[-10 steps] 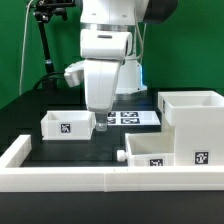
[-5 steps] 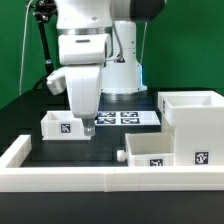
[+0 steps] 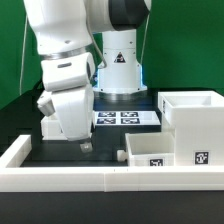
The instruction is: Assemble drawer
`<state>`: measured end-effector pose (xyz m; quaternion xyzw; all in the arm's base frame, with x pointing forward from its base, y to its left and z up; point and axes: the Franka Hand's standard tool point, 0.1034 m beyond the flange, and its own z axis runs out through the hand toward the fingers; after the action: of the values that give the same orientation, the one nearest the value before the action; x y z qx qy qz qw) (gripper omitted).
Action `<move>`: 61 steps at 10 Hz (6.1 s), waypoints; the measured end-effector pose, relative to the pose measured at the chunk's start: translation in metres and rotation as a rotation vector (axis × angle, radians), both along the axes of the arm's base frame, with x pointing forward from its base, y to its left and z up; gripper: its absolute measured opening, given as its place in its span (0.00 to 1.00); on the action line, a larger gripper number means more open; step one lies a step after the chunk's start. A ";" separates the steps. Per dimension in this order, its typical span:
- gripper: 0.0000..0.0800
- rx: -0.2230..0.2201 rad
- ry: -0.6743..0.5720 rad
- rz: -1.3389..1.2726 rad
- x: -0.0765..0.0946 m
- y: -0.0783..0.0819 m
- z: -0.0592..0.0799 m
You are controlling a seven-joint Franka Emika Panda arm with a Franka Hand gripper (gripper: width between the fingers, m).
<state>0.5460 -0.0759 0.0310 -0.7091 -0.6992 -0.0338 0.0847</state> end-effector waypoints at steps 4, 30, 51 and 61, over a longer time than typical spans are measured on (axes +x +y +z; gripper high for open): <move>0.81 0.012 0.016 -0.012 0.000 0.032 -0.005; 0.81 0.019 0.046 -0.079 -0.002 0.078 -0.005; 0.81 -0.087 0.087 -0.721 -0.108 0.018 0.026; 0.81 -0.086 0.088 -0.729 -0.108 0.017 0.025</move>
Offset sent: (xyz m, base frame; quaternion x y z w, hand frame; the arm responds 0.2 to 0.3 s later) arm 0.0037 0.0287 0.0033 0.0010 0.0189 -0.0084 0.9998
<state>0.4375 -0.0590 0.0558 -0.9152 -0.3974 -0.0017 0.0675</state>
